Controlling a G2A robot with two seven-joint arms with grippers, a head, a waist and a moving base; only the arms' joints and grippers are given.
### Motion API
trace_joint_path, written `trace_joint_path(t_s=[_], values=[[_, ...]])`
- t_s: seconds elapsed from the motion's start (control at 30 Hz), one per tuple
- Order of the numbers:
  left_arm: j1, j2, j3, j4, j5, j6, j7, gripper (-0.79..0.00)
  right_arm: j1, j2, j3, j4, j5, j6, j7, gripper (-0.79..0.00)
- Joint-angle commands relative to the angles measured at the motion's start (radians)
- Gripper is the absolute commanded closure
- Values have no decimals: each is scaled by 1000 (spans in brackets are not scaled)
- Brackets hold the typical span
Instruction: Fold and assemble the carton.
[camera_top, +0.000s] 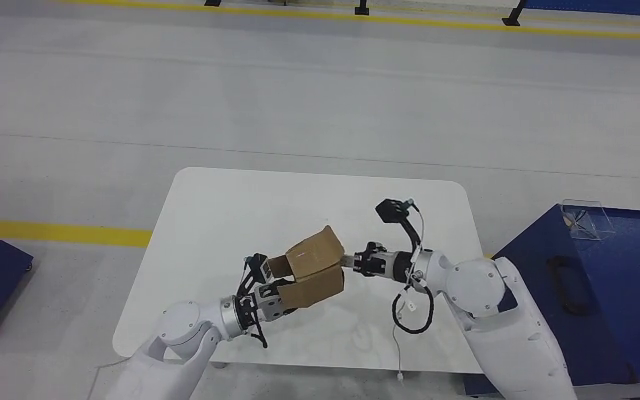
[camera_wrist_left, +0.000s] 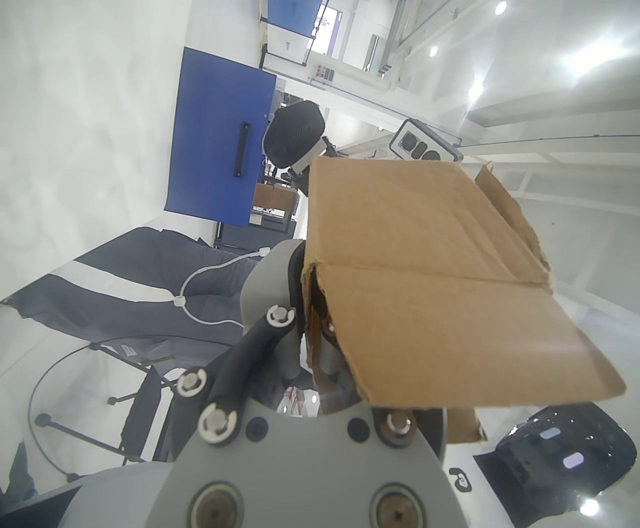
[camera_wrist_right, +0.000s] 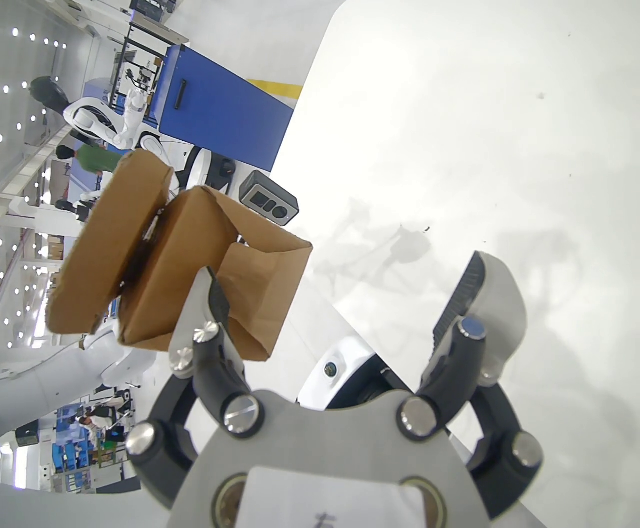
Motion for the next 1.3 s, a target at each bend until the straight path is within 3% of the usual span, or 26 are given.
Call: trace_joint_path(t_s=[0.0, 0.47, 0.6, 0.87, 1.07, 1.27], values=[[2, 0, -1, -1, -5, -2, -2, 0, 4, 0, -7, 6, -1, 0, -4, -785], [17, 2, -6, -15, -26, -7, -21, 0, 14, -2, -41, 34, 21, -12, -33, -785], [20, 2, -7, -19, -30, -7, -22, 0, -5, 3, -5, 33, 41, -25, -65, -785], [27, 3, -8, -25, -28, -8, -15, 0, -40, 17, 39, 74, 87, -38, 21, -785], [22, 0, 15, -27, -16, -5, -2, 0, -25, 12, -6, 68, 91, -61, -2, -785], [16, -5, 31, -19, -17, -8, 16, 0, -33, 18, 22, 85, 126, -80, -1, -785]])
